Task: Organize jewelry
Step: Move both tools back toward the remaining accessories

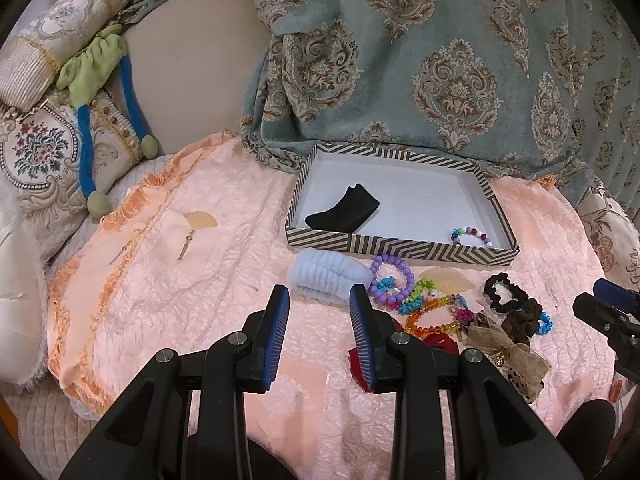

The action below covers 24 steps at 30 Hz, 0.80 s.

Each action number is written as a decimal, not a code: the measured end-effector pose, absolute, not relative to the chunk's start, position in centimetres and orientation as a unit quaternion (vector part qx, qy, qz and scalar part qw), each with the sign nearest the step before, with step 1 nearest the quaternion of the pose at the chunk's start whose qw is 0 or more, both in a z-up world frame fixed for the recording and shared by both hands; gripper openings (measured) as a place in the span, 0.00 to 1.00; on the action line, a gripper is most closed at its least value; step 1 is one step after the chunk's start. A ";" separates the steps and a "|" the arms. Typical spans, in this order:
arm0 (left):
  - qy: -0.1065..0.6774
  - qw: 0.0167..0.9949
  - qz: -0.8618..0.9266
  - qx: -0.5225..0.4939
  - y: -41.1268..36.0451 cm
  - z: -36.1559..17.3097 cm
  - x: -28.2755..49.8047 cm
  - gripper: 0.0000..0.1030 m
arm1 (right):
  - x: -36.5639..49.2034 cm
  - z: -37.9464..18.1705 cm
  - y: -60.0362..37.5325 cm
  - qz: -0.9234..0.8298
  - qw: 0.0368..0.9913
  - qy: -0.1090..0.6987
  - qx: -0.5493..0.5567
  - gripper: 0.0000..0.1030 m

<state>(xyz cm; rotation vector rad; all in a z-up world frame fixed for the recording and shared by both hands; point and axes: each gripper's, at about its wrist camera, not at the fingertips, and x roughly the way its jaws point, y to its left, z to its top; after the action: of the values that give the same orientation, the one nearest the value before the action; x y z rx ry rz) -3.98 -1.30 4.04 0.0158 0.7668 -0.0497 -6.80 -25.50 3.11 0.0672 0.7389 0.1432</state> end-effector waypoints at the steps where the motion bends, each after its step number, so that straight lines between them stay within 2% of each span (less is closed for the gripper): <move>1: 0.375 0.927 -0.023 0.009 -1.3 3.9 -3.9 0.14 | -6.8 3.0 -25.5 0.070 0.929 0.362 0.034 0.66; 10: 0.392 0.919 -0.030 -0.009 -0.3 3.0 -3.3 0.14 | -6.6 2.0 -26.1 0.068 0.925 0.372 0.038 0.66; 19: 0.472 0.865 -0.065 -0.155 4.8 0.0 -0.7 0.14 | -6.1 -0.2 -28.0 0.064 0.913 0.398 0.058 0.66; 21: 0.479 0.855 -0.072 -0.187 5.4 -0.6 -0.1 0.16 | -5.8 -0.9 -28.7 0.063 0.910 0.404 0.069 0.66; 24: 0.482 0.847 -0.075 -0.211 5.5 -1.0 0.8 0.24 | -4.9 -1.8 -29.7 0.057 0.907 0.411 0.077 0.66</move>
<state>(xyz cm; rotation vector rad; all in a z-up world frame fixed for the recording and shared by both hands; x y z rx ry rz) 0.77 5.50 -0.96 -0.4447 1.0156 -0.1579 -4.94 -29.68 -1.75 0.1583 0.8476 0.1170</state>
